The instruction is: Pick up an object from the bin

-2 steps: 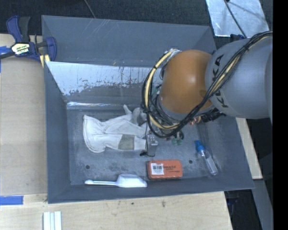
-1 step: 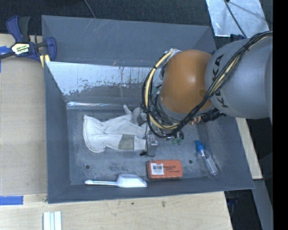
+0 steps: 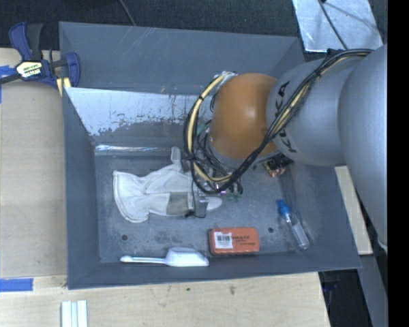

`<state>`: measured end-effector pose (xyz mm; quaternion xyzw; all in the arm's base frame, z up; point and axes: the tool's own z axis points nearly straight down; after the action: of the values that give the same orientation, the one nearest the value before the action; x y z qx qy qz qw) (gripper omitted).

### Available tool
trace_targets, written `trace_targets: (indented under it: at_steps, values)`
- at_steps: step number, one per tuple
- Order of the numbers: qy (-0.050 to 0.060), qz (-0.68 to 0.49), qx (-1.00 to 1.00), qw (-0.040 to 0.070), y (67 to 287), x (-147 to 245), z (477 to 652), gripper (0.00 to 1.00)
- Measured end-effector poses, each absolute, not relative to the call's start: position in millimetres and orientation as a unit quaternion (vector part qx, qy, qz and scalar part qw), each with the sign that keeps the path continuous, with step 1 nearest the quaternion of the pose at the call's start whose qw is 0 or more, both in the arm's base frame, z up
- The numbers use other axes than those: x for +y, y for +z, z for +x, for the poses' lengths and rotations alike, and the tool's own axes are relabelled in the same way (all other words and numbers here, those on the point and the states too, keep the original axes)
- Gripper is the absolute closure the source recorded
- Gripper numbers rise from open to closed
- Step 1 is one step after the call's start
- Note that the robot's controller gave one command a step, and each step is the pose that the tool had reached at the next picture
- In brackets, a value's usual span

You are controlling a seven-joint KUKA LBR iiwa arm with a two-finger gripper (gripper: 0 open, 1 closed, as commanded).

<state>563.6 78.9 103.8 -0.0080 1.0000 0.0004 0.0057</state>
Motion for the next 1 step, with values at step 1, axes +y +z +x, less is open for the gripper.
trace_targets:
  at_steps: [1]
  values:
    - [0.001, 0.015, 1.0, 0.006, 73.5, 82.4, 579.2, 1.0]
